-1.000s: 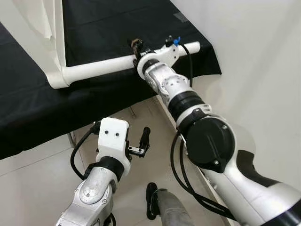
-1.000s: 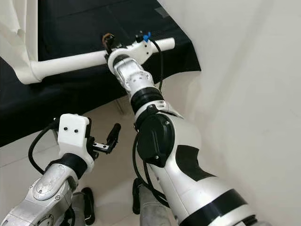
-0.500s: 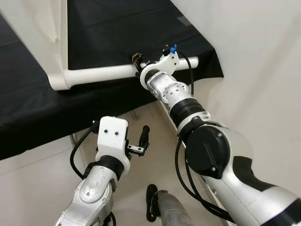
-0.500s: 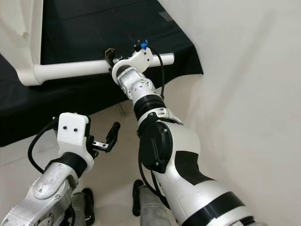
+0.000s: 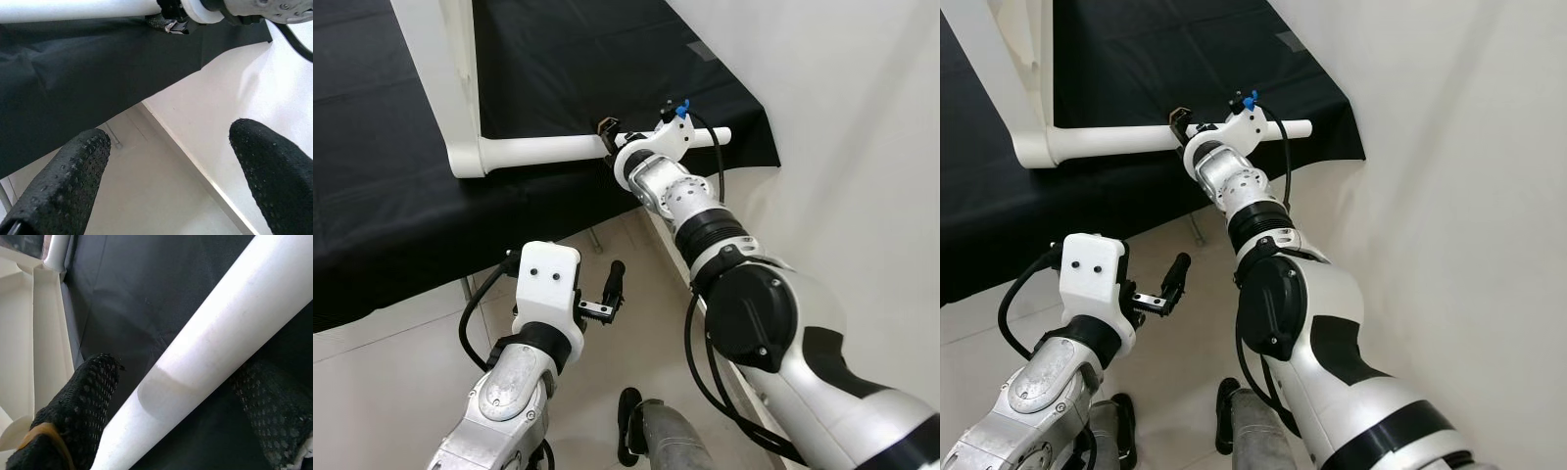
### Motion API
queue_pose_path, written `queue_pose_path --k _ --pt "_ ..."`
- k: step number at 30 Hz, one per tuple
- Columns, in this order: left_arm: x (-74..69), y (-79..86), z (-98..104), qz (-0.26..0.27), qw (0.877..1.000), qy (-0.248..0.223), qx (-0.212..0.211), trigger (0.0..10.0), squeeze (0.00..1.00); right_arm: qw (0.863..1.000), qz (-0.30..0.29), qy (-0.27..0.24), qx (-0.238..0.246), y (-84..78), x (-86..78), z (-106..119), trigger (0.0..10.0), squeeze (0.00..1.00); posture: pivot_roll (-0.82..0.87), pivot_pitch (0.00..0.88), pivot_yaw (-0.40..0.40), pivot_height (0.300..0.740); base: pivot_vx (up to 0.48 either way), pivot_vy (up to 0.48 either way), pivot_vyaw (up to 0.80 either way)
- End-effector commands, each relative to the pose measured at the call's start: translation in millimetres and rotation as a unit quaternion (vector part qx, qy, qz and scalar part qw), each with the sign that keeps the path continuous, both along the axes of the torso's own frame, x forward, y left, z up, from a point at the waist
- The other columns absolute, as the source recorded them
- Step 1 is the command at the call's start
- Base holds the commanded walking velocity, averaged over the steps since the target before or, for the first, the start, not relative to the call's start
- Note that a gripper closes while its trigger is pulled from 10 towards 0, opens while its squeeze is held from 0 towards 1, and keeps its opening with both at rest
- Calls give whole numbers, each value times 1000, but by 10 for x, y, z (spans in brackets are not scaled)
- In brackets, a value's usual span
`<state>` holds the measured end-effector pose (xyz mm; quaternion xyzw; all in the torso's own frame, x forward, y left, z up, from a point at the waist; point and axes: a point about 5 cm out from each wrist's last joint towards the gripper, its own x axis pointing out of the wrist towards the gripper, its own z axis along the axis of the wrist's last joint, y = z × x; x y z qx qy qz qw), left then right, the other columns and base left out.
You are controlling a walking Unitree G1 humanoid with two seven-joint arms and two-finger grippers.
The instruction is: Building children table
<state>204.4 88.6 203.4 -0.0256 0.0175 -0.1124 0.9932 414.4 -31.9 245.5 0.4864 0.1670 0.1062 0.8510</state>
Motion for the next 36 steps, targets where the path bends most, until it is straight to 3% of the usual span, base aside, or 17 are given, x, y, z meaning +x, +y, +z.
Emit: queue_pose_path --k 1,8,23,27,29,30,33,36 --pt "-11 -14 -41 -3 1000 10 -1 10000 0 998 1 61 -11 -33 -44 -281 10000 0 77 306 -142 740 0 0 0" --pt "-4 -5 -61 -3 1000 12 1 10000 0 997 -8 76 20 -193 -10 -259 10000 0 70 303 -136 740 0 0 0" --pt "10 1 -78 -4 1000 12 4 10000 0 996 37 79 12 -443 -24 -337 10000 0 68 277 -124 740 0 0 0" --pt "11 -9 -86 -7 1000 12 4 10000 0 996 68 48 19 -474 -37 -303 10000 0 67 263 -120 740 0 0 0" --pt "19 -14 -91 -10 1000 10 5 10000 0 994 93 -17 57 -478 -44 -147 10000 0 70 252 -117 740 0 0 0" --pt "19 -14 -91 -10 1000 10 5 10000 0 994 93 -17 57 -478 -44 -147 10000 0 70 252 -117 740 0 0 0" --pt "34 3 -98 -10 1000 8 7 10000 0 976 133 -99 145 -456 -115 171 10000 0 74 236 -110 740 0 0 0" --pt "44 10 -102 -10 1000 6 9 10000 0 966 151 -124 168 -441 -165 277 10000 0 77 229 -110 740 0 0 0"
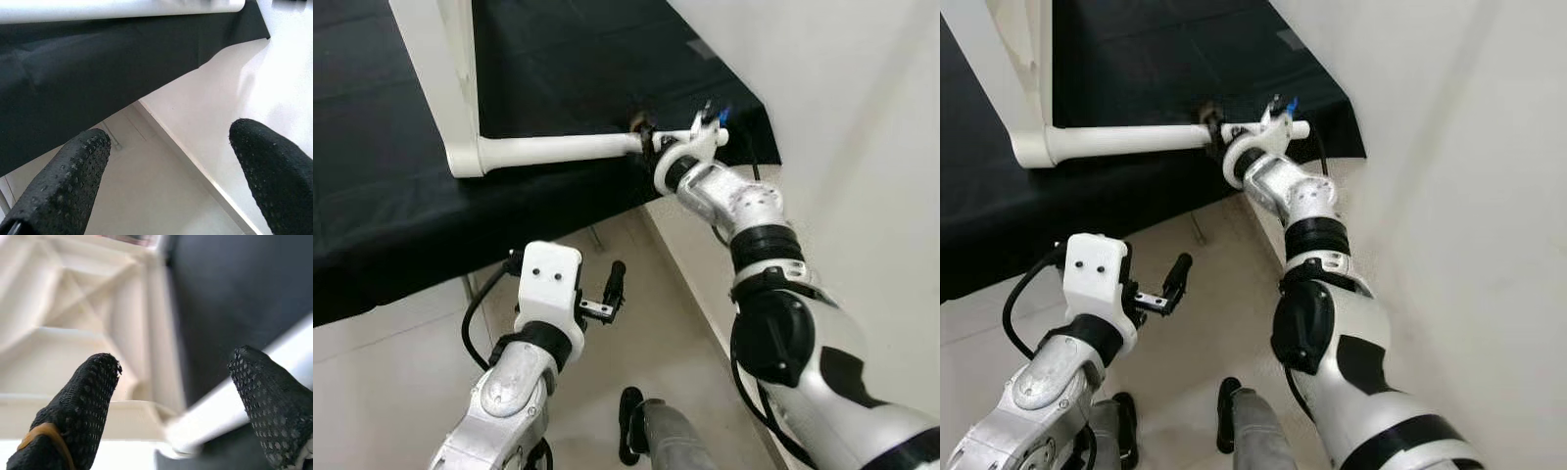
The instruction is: Building children table
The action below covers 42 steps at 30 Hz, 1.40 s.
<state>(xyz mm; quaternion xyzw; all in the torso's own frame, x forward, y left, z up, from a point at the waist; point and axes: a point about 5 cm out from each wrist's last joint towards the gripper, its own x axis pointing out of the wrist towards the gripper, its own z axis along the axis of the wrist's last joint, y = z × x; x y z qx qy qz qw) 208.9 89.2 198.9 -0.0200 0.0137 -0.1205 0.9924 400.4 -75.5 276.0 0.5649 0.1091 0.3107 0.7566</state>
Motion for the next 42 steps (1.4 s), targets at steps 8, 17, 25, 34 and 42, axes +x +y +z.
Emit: queue_pose_path --k 8,17,25,34,42 --pt "66 39 -78 2 1000 4 8 10000 0 987 102 -70 -102 9 -413 -261 10000 0 66 194 -104 740 0 0 0" --pt "227 178 -87 31 999 -18 20 10000 0 876 -86 -226 -418 -327 -494 -416 10000 0 45 155 -86 740 0 0 0" --pt "306 278 12 53 996 -56 39 10000 0 795 -214 -295 -486 -553 -713 -342 10000 0 52 105 -77 740 0 0 0" --pt "243 294 -123 70 996 -47 43 10000 0 759 -233 -278 -541 -606 -1131 -818 10000 0 52 62 -67 740 0 0 0" --pt "278 298 -126 70 995 -57 44 10000 0 750 -268 -267 -543 -674 -1154 -828 10000 0 43 50 -57 740 0 0 0"
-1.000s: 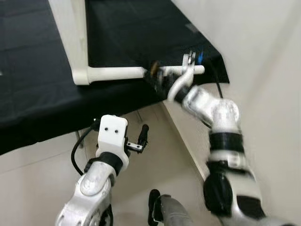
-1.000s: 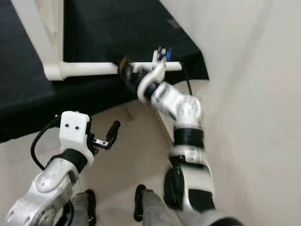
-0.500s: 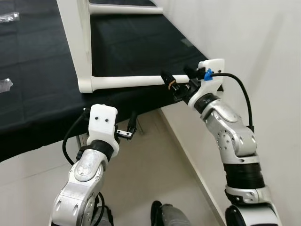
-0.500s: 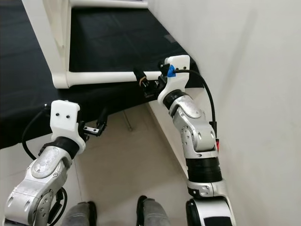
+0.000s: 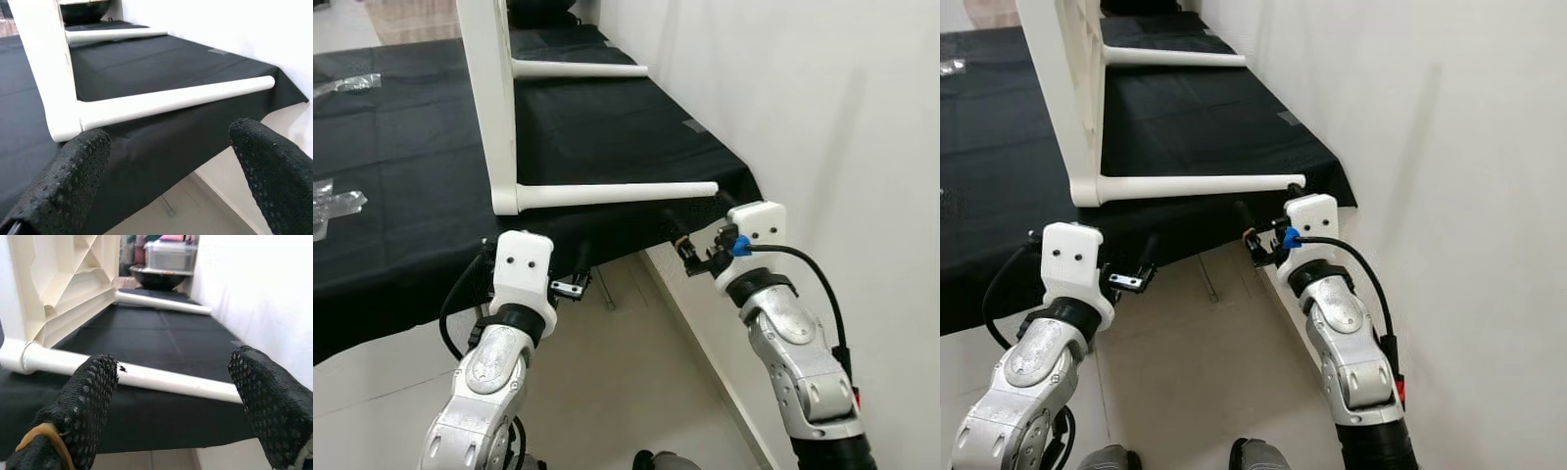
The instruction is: Building children table
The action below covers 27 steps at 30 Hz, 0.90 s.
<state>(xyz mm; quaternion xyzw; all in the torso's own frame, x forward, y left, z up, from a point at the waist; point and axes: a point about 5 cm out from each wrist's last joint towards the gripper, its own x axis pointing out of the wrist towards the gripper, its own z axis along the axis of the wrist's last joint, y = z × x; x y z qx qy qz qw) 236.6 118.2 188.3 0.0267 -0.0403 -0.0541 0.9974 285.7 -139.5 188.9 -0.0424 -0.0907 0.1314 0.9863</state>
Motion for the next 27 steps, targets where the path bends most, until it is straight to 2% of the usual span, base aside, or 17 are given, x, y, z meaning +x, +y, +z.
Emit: queue_pose_path --k 1,6,10,13,16,23,27 --pt "35 8 -3 5 1000 -6 5 10000 0 999 -21 -27 3 -66 41 114 10000 0 40 42 -55 740 0 0 0" --pt "78 9 23 6 1000 -18 8 10000 0 998 -35 -58 3 -91 126 255 10000 0 42 31 -60 740 0 0 0" --pt "82 16 22 7 1000 -20 9 10000 0 997 -34 -72 3 -76 151 310 10000 0 42 29 -61 740 250 0 0" --pt "76 11 16 7 1000 -20 10 10000 0 997 -27 -67 -1 -52 142 278 10000 0 45 28 -65 740 247 0 0" --pt "71 4 12 4 1000 -22 15 10000 0 999 -16 -47 -2 7 91 144 10000 0 47 25 -64 740 254 0 0" --pt "74 3 1 5 1000 -22 12 10000 0 999 -16 -41 2 24 81 116 10000 0 44 20 -61 740 262 0 0" --pt "95 37 -1 19 1000 -18 2 10000 0 999 -11 -40 4 43 95 115 10000 0 43 19 -65 740 0 0 0"
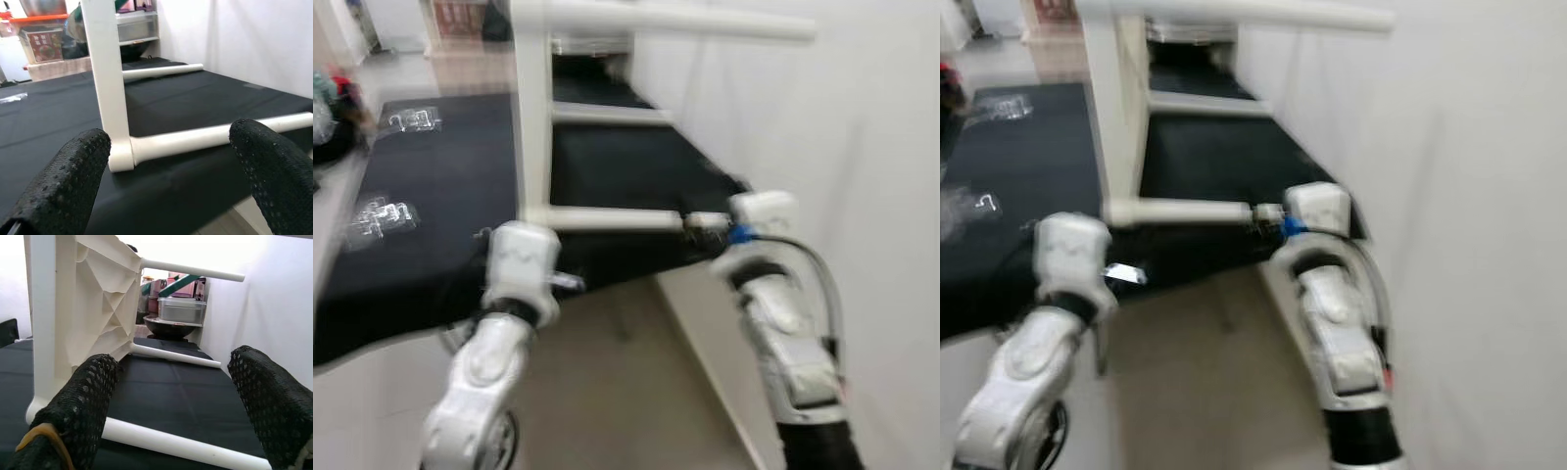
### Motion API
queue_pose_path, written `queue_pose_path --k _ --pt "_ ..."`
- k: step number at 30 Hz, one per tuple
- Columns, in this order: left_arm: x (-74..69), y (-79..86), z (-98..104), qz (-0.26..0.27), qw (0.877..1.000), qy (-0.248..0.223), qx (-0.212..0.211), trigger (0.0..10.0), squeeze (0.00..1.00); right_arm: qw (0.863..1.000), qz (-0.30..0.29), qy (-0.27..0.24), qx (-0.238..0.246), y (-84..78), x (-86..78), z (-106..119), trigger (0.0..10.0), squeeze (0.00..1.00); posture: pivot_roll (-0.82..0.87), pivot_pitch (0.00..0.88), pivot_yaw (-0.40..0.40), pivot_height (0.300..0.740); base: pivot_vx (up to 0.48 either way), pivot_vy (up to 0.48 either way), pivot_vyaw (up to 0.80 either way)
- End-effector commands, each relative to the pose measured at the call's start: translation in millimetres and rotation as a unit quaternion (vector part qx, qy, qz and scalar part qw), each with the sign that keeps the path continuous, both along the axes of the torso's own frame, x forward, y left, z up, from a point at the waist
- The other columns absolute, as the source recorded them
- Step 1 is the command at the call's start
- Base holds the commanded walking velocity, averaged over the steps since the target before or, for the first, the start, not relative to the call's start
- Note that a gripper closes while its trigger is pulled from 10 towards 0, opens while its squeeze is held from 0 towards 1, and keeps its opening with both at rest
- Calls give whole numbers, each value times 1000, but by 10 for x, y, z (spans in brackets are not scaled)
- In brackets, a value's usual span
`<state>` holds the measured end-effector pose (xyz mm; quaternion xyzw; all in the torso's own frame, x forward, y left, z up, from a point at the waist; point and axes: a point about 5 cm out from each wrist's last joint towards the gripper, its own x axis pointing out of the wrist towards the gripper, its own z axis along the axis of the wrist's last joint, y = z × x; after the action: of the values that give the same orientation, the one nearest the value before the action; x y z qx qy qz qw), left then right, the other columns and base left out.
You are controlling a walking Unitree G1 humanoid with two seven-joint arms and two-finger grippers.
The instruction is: Building children table
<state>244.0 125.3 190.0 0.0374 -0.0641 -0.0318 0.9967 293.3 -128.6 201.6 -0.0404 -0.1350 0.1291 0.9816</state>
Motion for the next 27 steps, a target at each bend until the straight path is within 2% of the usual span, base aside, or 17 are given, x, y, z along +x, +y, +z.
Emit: queue_pose_path --k 1,8,13,27 --pt "23 -27 -17 -1 1000 7 -6 10000 0 1000 -11 4 -4 -66 21 -13 10000 0 43 19 -65 740 0 0 0" --pt "10 -20 -24 1 1000 4 -5 10000 0 1000 -5 10 -3 -41 18 -42 10000 0 42 16 -61 740 0 0 0" --pt "-28 -49 -51 -7 1000 11 -7 10000 0 1000 12 23 -7 43 -42 -118 10000 0 45 26 -64 740 0 0 0" --pt "-54 -85 -75 -13 1000 16 -9 10000 0 999 19 22 -18 73 -67 -117 10000 0 38 39 -65 740 0 0 0"
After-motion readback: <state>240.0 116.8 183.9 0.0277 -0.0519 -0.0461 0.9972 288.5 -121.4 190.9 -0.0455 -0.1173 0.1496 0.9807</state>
